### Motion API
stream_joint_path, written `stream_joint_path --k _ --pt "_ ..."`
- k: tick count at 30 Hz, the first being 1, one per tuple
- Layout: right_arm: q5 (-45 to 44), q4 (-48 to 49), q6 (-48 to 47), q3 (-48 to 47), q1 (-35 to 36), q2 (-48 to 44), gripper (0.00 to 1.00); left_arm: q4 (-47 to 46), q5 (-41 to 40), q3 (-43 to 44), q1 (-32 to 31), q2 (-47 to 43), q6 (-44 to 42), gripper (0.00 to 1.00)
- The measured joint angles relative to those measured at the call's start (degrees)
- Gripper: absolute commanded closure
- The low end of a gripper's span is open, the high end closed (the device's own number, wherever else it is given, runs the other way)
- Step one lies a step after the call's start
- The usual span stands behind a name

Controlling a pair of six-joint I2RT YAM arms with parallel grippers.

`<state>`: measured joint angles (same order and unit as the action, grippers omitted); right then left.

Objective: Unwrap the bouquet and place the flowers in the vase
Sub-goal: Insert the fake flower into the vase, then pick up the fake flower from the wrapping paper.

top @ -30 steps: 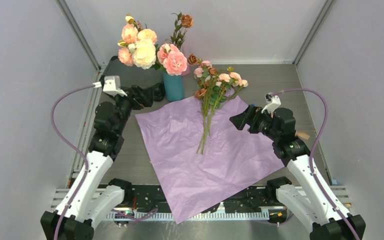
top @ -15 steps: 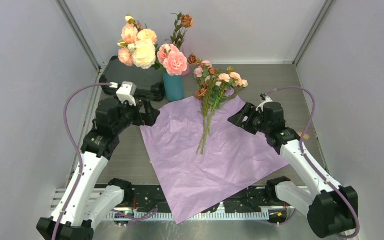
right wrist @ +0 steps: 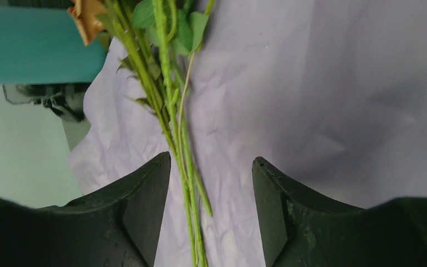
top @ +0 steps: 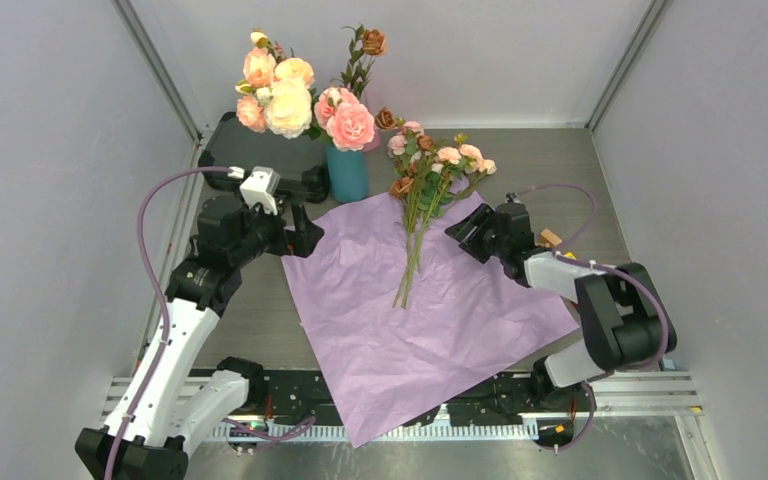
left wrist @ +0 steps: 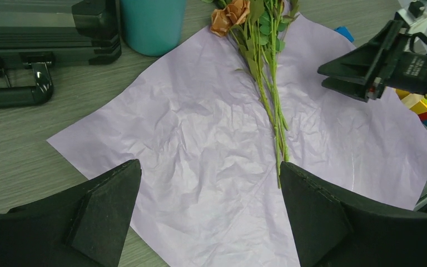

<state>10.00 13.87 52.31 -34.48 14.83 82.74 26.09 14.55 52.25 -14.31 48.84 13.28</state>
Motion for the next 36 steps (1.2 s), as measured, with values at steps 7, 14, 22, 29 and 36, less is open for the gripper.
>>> stream_joint_path --k 7,14,22,29,36 --pt "-4.37 13.20 5.42 -2.03 0.07 14.49 0.47 0.79 -0.68 -0.11 -0.52 -0.52 -0.02 0.03" --pt "-7.13 17.86 6.64 -6.43 0.07 19.56 0.50 1.40 -1.42 -0.11 -2.32 -0.59 -0.13 0.03" --pt "-10.10 19.37 7.21 -11.43 0.07 25.22 0.58 1.95 -1.77 -0.11 -3.74 -0.59 -0.26 0.03" --pt "-12.57 21.53 8.52 -12.72 0.07 27.87 0.63 2.03 -2.51 -0.11 -4.37 -0.59 -0.33 0.03" --pt "-13.51 24.26 10.43 -14.60 0.07 30.80 0.67 2.05 -2.93 -0.11 -4.85 -0.59 -0.50 0.03"
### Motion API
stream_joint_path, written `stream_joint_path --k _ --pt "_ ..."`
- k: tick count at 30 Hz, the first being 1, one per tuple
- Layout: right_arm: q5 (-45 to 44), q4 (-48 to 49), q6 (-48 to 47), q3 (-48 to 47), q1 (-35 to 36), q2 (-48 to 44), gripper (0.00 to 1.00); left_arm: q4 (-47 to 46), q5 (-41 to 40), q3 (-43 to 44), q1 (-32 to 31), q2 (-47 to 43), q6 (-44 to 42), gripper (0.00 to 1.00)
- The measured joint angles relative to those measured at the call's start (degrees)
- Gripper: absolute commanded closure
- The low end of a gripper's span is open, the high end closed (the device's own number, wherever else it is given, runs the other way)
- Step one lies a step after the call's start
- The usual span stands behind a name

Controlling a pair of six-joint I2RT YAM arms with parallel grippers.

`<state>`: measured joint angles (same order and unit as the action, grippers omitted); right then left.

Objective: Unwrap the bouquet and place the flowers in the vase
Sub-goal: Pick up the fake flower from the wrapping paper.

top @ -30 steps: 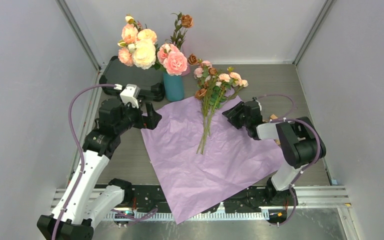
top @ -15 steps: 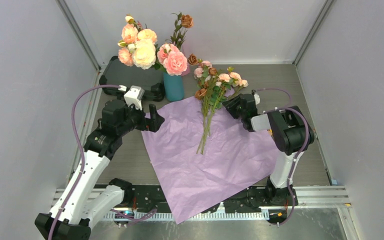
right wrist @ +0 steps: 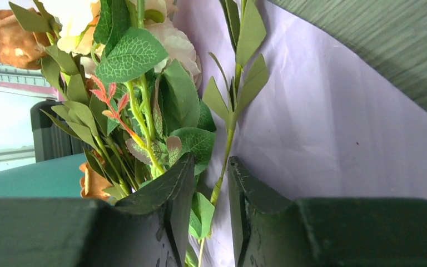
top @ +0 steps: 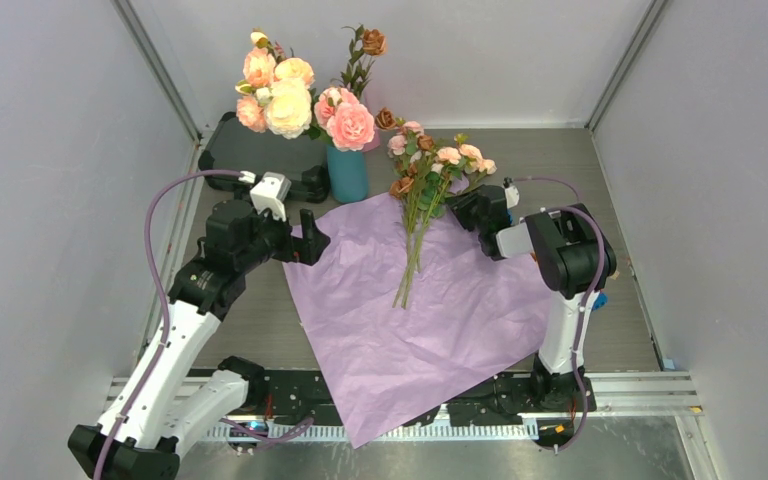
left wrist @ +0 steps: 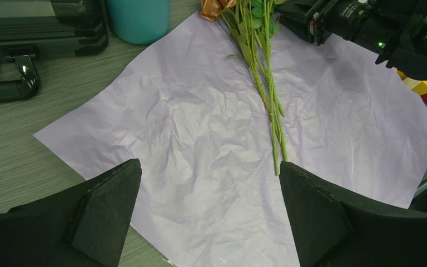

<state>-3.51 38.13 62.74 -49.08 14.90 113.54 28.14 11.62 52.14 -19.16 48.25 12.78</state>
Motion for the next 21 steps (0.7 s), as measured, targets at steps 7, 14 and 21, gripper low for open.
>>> stream_joint_path --k 7,14,21 --pt "-0.42 2.05 1.55 -0.90 0.00 2.01 0.78 0.04 -0.39 0.00 -0.42 0.00 -0.11 0.03" --pt "-2.45 2.62 2.12 0.11 0.00 2.01 0.92 0.04 -0.72 0.00 -0.79 0.00 -0.26 0.03" --pt "-4.98 4.11 2.32 2.54 0.00 0.90 1.00 0.07 -1.11 0.00 -1.05 0.02 -1.01 0.03"
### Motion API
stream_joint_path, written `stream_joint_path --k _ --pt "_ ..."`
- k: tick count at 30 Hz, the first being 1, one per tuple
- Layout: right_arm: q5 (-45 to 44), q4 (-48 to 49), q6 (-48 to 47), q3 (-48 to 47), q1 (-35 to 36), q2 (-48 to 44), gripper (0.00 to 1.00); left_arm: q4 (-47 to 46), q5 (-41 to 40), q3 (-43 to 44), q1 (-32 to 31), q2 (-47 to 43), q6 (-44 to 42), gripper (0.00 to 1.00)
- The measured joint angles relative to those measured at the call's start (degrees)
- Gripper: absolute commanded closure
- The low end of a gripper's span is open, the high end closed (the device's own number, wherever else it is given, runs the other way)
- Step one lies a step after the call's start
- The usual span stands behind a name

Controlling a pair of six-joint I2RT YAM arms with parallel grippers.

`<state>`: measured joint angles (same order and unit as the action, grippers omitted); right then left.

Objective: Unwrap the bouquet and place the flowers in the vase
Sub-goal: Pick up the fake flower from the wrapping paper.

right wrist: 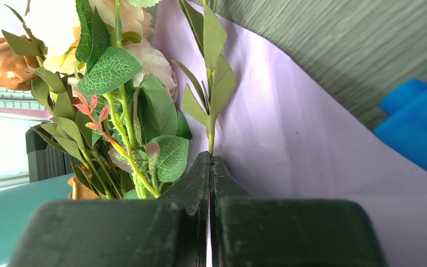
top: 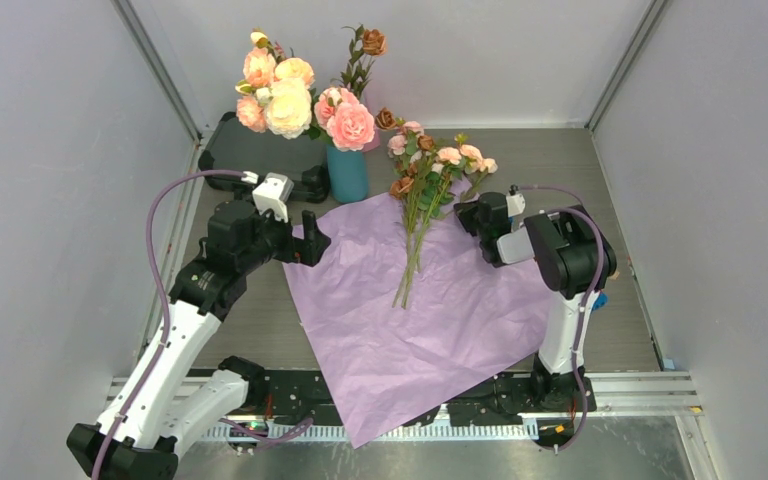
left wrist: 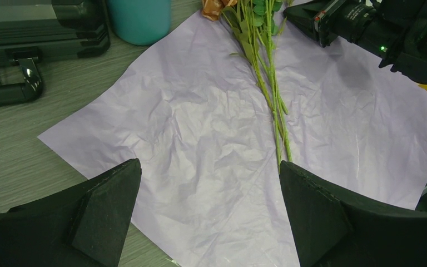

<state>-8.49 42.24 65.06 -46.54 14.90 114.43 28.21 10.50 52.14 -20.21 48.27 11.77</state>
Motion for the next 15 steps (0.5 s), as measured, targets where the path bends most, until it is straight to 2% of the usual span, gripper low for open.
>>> stream_joint_path --k 15 --pt "-8.11 -0.66 -5.20 8.76 0.00 -12.39 1.00 0.00 -0.44 0.00 -0.42 -0.02 -0.28 0.03"
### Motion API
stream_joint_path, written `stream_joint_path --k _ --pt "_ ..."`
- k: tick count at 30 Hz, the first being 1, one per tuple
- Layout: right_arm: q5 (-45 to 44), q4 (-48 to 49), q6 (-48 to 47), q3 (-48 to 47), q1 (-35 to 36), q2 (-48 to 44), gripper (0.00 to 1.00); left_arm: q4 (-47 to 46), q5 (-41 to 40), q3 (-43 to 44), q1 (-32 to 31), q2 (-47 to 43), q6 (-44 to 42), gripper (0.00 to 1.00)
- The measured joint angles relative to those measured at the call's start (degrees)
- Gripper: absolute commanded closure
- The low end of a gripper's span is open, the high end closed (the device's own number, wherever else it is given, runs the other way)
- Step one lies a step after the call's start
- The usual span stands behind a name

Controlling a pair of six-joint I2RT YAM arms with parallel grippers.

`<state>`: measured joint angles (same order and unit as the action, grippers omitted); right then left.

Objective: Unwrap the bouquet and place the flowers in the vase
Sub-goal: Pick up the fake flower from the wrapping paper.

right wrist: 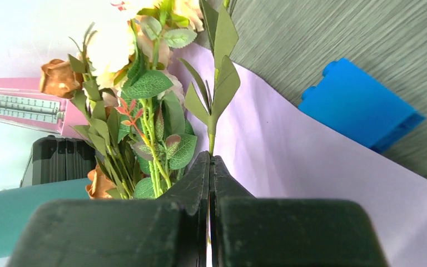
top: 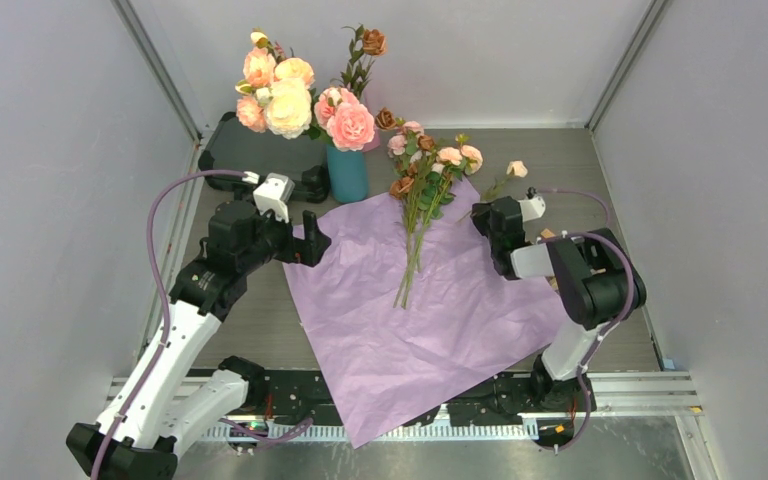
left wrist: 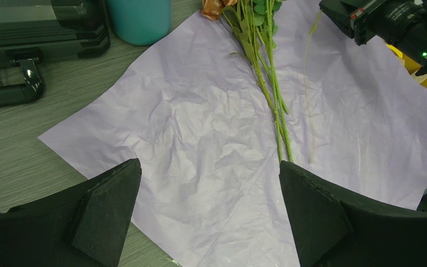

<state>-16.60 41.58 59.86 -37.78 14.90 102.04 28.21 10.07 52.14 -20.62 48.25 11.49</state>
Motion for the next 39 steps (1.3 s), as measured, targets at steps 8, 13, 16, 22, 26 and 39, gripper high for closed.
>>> stream_joint_path --k 8,13,16,22,26,39 --pt "-2.69 -4.83 -4.79 5.29 -0.13 -14.97 1.00 -0.07 0.92 -0.44 -0.07 -0.66 -0.17 0.03" --pt "-1.05 -11.65 -10.03 7.58 -0.28 -31.10 1.00 -0.11 3.93 -0.63 -0.11 -0.83 0.31 0.04" --pt "2.60 -15.19 -13.27 7.80 -0.39 -41.44 1.00 -0.35 7.21 -0.63 -0.20 -0.68 3.04 0.06" --pt "16.57 -21.66 -17.51 7.80 -0.11 -58.07 1.00 -6.75 13.25 -1.84 -3.04 -0.96 14.03 0.07" --pt "25.07 -23.21 -18.18 7.78 1.66 -64.00 1.00 -12.57 12.68 -3.43 -11.47 -1.03 21.03 0.08" --pt "35.10 -24.65 -23.80 0.46 24.44 -59.52 1.00 -36.17 6.71 -5.18 -27.32 2.69 34.69 0.08"
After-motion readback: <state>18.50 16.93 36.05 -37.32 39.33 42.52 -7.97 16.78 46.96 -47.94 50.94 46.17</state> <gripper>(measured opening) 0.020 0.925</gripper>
